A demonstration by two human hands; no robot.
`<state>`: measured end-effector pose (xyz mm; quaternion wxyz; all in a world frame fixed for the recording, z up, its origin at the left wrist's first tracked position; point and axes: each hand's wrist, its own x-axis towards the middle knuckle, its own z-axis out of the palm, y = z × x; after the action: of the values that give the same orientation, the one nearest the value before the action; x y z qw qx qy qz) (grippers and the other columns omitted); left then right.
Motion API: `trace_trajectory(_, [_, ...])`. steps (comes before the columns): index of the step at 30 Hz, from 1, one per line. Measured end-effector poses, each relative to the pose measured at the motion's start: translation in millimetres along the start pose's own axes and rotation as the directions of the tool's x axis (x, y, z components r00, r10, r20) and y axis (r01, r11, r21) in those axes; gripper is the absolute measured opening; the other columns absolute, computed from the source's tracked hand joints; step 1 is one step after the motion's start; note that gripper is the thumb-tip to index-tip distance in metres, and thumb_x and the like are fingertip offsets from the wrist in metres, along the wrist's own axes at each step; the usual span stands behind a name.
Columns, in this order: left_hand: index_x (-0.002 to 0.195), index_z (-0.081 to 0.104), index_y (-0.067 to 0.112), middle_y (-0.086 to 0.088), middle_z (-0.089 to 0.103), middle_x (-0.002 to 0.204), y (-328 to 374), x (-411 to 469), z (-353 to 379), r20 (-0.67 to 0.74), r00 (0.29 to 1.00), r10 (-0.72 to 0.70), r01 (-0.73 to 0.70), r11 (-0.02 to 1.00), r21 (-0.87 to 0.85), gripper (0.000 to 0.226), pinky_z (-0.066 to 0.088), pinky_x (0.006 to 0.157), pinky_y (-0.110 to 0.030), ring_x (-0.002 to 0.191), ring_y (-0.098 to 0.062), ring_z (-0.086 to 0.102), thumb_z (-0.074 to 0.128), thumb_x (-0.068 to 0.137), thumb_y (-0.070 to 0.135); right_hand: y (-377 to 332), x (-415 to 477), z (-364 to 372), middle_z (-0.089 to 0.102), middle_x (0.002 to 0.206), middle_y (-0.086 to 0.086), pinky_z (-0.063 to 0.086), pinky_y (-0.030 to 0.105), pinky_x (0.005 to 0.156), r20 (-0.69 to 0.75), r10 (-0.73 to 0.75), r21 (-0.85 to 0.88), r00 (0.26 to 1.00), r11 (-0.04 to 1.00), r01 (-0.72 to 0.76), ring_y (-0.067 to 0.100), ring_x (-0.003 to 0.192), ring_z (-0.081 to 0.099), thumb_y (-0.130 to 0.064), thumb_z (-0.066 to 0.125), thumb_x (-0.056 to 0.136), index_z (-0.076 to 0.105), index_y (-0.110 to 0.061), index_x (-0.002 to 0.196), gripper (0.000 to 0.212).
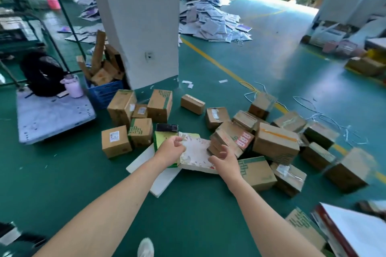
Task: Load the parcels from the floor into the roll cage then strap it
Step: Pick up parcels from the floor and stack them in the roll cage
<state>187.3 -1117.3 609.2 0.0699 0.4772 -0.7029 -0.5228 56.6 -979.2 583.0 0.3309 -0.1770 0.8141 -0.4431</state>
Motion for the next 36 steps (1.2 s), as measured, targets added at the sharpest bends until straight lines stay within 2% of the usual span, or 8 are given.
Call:
trace_trajectory(3, [0.136, 0.048, 0.016, -0.005, 0.054, 0.129, 7.1, 22.1, 7.6, 0.077, 0.997, 0.005, -0.008, 0.999, 0.038, 0.041, 0.042, 0.087, -0.030, 0.105, -0.018, 0.053, 0.056, 0.096, 0.019, 4.5, 14.1, -3.6, 0.049, 0.139, 0.005, 0.048, 0.033, 0.093, -0.030, 0.050, 0.026, 0.998, 0.998, -0.049, 0.021, 0.120, 0.052, -0.025, 0.072, 0.083, 0.034, -0.023, 0.151, 0.078])
trace_trajectory(10, [0.134, 0.050, 0.016, -0.003, 0.055, 0.125, 40.3, 92.9, 27.8, 0.283, 0.958, 0.045, -0.087, 0.986, 0.139, 0.040, 0.044, 0.095, -0.034, 0.110, -0.020, 0.054, 0.058, 0.095, 0.023, 3.9, 45.6, -23.4, 0.046, 0.139, 0.006, 0.045, 0.039, 0.103, -0.213, 0.180, 0.144, 0.960, 0.978, -0.151, 0.021, 0.122, 0.049, -0.024, 0.070, 0.086, 0.033, -0.022, 0.151, 0.075])
trace_trajectory(18, [0.136, 0.049, 0.015, -0.005, 0.056, 0.128, 81.1, 138.9, 83.2, 0.502, 0.861, 0.075, -0.207, 0.955, 0.211, 0.043, 0.043, 0.089, -0.029, 0.111, -0.018, 0.053, 0.059, 0.095, 0.022, 29.2, 41.6, -54.1, 0.044, 0.143, 0.006, 0.043, 0.031, 0.091, -0.410, 0.342, 0.270, 0.845, 0.931, -0.246, 0.019, 0.121, 0.050, -0.028, 0.070, 0.087, 0.030, -0.024, 0.152, 0.077])
trace_trajectory(22, [0.135, 0.049, 0.013, 0.000, 0.055, 0.113, 91.7, 141.3, 126.4, 0.585, 0.808, 0.066, -0.228, 0.951, 0.208, 0.040, 0.042, 0.070, -0.019, 0.089, -0.007, 0.055, 0.058, 0.096, 0.018, 45.0, 34.1, -80.8, 0.042, 0.146, 0.006, 0.045, 0.039, 0.101, -0.472, 0.431, 0.341, 0.769, 0.894, -0.291, 0.022, 0.127, 0.048, -0.028, 0.071, 0.087, 0.029, -0.023, 0.153, 0.078])
trace_trajectory(24, [0.134, 0.049, 0.014, 0.001, 0.056, 0.113, 98.0, 143.1, 152.6, 0.631, 0.773, 0.059, -0.263, 0.936, 0.235, 0.041, 0.046, 0.077, -0.023, 0.091, -0.009, 0.056, 0.060, 0.095, 0.021, 56.5, 34.6, -98.3, 0.041, 0.148, 0.008, 0.043, 0.041, 0.105, -0.496, 0.465, 0.373, 0.733, 0.877, -0.303, 0.024, 0.130, 0.046, -0.028, 0.071, 0.087, 0.028, -0.022, 0.153, 0.079])
trace_trajectory(27, [0.137, 0.047, 0.017, 0.000, 0.059, 0.118, 114.6, 145.7, 188.6, 0.675, 0.736, 0.056, -0.300, 0.920, 0.251, 0.045, 0.051, 0.095, -0.036, 0.105, -0.016, 0.061, 0.060, 0.094, 0.024, 72.2, 42.4, -126.4, 0.039, 0.149, 0.008, 0.042, 0.041, 0.105, -0.503, 0.503, 0.421, 0.703, 0.853, -0.309, 0.024, 0.132, 0.044, -0.025, 0.069, 0.089, 0.027, -0.022, 0.153, 0.077])
trace_trajectory(31, [0.138, 0.044, 0.019, -0.002, 0.057, 0.124, 146.2, 155.6, 238.2, 0.689, 0.723, 0.058, -0.320, 0.912, 0.259, 0.045, 0.054, 0.083, -0.032, 0.108, -0.018, 0.059, 0.058, 0.095, 0.025, 88.5, 65.4, -174.7, 0.039, 0.149, 0.008, 0.041, 0.041, 0.108, -0.511, 0.516, 0.448, 0.687, 0.842, -0.299, 0.024, 0.133, 0.043, -0.023, 0.070, 0.088, 0.028, -0.021, 0.153, 0.078])
trace_trajectory(36, [0.140, 0.044, 0.019, 0.000, 0.055, 0.127, 195.4, 163.5, 305.7, 0.679, 0.728, 0.097, -0.375, 0.885, 0.275, 0.046, 0.042, 0.071, -0.022, 0.100, -0.012, 0.053, 0.057, 0.096, 0.027, 106.1, 90.8, -252.0, 0.036, 0.152, 0.006, 0.041, 0.045, 0.109, -0.517, 0.502, 0.440, 0.693, 0.851, -0.287, 0.024, 0.134, 0.042, -0.026, 0.069, 0.088, 0.025, -0.022, 0.154, 0.080])
